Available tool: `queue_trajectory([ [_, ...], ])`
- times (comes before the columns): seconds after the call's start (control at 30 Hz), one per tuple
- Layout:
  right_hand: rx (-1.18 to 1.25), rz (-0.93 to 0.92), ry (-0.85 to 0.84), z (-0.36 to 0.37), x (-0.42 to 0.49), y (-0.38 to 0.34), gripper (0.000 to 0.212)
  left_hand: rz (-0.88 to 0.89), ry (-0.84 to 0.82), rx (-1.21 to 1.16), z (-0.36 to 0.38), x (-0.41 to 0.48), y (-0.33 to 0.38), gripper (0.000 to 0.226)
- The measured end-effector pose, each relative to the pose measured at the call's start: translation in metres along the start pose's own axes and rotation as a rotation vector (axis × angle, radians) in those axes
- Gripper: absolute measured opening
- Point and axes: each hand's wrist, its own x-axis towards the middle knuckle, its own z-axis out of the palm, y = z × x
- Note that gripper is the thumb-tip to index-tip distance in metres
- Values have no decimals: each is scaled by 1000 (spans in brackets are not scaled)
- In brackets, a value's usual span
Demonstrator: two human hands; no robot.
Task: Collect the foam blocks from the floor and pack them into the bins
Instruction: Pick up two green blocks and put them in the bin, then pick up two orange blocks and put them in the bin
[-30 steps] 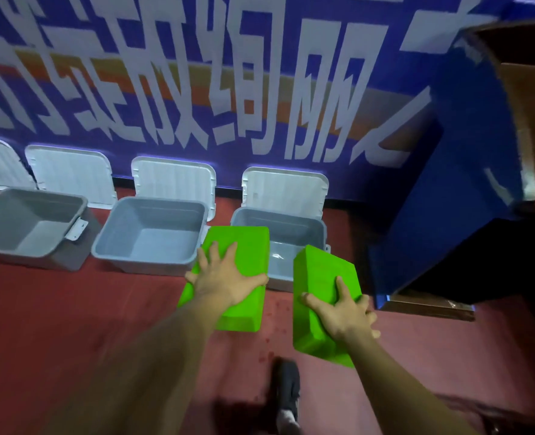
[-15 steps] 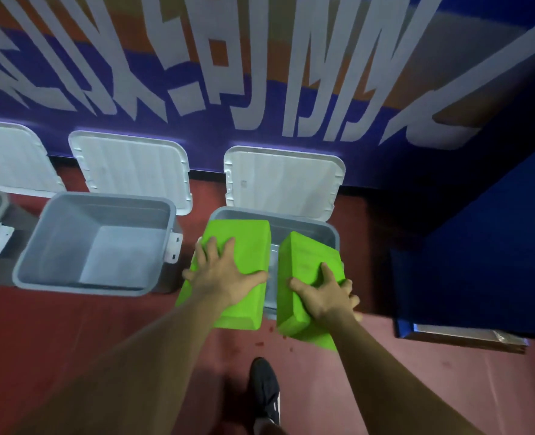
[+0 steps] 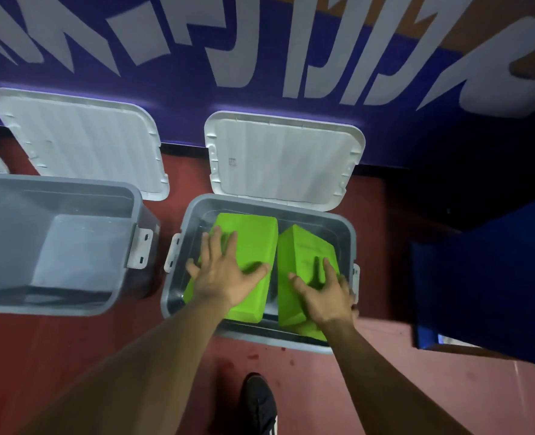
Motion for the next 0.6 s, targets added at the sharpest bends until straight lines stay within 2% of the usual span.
queue_trajectory([
  [0.2, -105, -117, 0, -27, -32, -27, 77, 43, 50, -54, -49, -27, -2, 88],
  [0.4, -195, -277, -29, -50, -124, -92, 72, 43, 223, -232, -141, -91, -21, 80],
  [0.6, -301, -508, -76, -10, -253, -135, 72, -56, 397, -266, -203, -212, -108, 80],
])
